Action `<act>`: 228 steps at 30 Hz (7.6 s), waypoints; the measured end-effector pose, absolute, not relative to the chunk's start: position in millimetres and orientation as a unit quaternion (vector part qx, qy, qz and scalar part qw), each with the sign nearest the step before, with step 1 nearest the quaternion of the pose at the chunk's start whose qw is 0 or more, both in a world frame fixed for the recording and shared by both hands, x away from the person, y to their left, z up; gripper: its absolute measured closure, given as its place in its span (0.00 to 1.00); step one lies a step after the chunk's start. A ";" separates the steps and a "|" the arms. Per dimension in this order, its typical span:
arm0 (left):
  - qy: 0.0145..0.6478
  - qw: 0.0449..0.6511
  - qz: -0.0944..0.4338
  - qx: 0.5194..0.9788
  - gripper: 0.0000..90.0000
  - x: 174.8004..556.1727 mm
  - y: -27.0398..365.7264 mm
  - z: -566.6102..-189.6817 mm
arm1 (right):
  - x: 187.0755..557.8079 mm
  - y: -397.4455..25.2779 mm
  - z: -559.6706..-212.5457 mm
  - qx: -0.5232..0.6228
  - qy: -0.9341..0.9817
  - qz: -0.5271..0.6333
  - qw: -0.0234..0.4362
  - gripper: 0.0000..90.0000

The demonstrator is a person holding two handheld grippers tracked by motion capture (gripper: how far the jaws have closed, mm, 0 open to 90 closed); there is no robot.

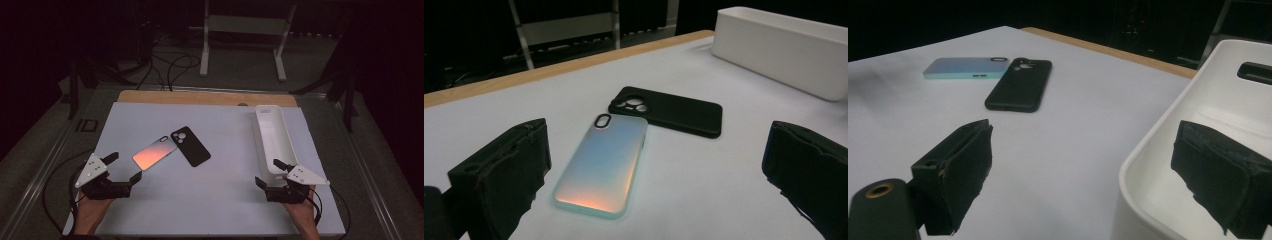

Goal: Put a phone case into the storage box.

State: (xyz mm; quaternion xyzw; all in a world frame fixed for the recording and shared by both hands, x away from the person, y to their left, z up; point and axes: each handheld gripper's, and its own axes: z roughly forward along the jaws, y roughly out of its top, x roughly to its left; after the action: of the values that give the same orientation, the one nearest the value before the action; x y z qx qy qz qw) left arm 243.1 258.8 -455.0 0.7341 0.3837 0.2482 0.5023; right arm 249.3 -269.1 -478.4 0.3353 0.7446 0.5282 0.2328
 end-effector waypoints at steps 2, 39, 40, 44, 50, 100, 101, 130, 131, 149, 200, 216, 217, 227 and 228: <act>0.386 0.496 0.249 0.737 0.00 245.9 260.3 -454.5 | 249.7 -269.1 -478.7 0.335 0.744 0.529 0.233 0.11; 0.394 0.407 0.220 0.794 0.00 317.2 256.4 -458.8 | 250.0 -268.7 -480.1 0.336 0.743 0.532 0.229 0.11; 0.393 0.404 0.219 0.796 0.00 318.7 255.8 -459.4 | 250.0 -268.5 -480.2 0.336 0.744 0.531 0.228 0.11; 0.396 0.395 0.214 0.801 0.00 324.5 254.6 -462.5 | 250.0 -267.9 -480.6 0.335 0.744 0.531 0.228 0.11; 0.392 0.374 0.211 0.813 0.00 333.8 250.5 -464.0 | 250.3 -267.9 -480.8 0.334 0.744 0.531 0.228 0.11; 0.394 0.251 0.128 0.875 0.00 381.9 214.0 -521.3 | 249.9 -266.4 -482.3 0.332 0.747 0.529 0.228 0.11; 0.394 0.251 0.128 0.875 0.00 381.9 214.0 -521.3 | 249.9 -266.4 -482.3 0.332 0.747 0.529 0.228 0.11; 0.432 0.251 0.124 0.858 0.19 370.9 215.2 -502.6 | 250.6 -266.8 -482.3 0.335 0.747 0.528 0.227 0.11; 0.432 0.251 0.124 0.858 0.19 370.9 215.2 -502.6 | 250.7 -267.0 -482.2 0.335 0.747 0.528 0.227 0.11; 0.426 0.343 0.175 0.819 0.19 325.0 213.8 -468.9 | 255.1 -270.8 -476.9 0.352 0.742 0.533 0.205 0.11; 0.257 0.465 0.197 0.824 0.19 267.9 110.4 -430.4 | 305.6 -146.9 -424.4 0.304 0.766 0.566 0.024 0.28; 0.257 0.464 0.187 0.827 0.19 269.3 96.9 -437.8 | 311.8 -140.9 -426.3 0.344 0.749 0.566 -0.030 0.77; 0.256 0.463 0.187 0.828 0.19 269.4 96.1 -438.0 | 311.7 -140.6 -426.2 0.341 0.748 0.568 -0.036 0.81; 0.263 0.452 0.184 0.832 0.19 271.2 93.6 -442.2 | 305.9 -132.5 -422.2 0.327 0.756 0.566 -0.031 0.91; 0.262 0.453 0.185 0.832 0.19 271.0 93.8 -442.4 | 305.7 -132.1 -422.2 0.326 0.756 0.567 -0.029 0.91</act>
State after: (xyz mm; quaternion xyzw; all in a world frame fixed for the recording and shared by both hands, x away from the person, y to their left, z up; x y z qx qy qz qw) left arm 271.0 93.8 -442.4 0.8318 0.2624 0.1854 0.4527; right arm 305.7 -132.1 -422.2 0.3259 0.7560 0.5669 -0.0293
